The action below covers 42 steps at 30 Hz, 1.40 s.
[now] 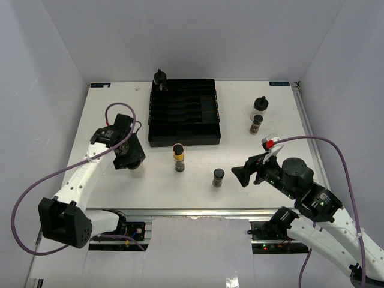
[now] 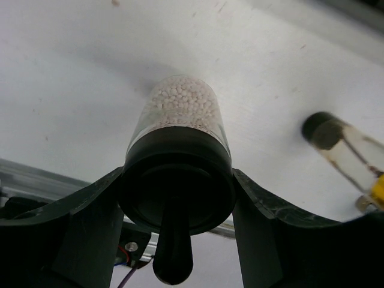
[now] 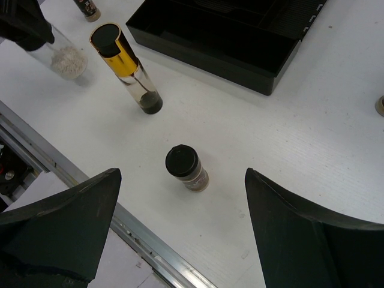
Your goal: Organize the condiment bottles
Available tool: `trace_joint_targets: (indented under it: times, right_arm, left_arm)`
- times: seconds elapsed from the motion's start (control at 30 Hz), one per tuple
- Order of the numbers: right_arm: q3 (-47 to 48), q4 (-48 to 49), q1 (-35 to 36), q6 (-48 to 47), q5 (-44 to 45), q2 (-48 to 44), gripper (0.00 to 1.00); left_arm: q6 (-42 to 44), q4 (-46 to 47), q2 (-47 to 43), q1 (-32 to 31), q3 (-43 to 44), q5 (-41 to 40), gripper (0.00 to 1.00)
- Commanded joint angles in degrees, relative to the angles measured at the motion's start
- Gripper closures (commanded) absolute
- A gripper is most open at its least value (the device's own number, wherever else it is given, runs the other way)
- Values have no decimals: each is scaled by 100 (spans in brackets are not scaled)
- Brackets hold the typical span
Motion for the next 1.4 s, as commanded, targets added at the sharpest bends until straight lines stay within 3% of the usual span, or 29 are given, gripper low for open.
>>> trace_joint_targets:
  times: [0.0, 0.27, 0.53, 0.87, 1.37]
  right_arm:
    - [288, 40, 17, 69, 3, 89, 10]
    - [305, 266, 17, 213, 64, 249, 9]
    - [216, 564, 17, 332, 210, 424, 10]
    - [323, 590, 16, 531, 699, 399, 9]
    - [59, 901, 15, 796, 816, 347, 9]
  left_arm:
    - [319, -76, 204, -43, 1219, -198, 100]
    - [1167, -90, 1304, -73, 2916, 154, 100]
    - [2050, -44, 3217, -250, 5522, 174, 100]
    - [2530, 755, 5023, -429, 8003, 856, 100]
    - [2632, 3159, 5626, -427, 7658, 1002, 100]
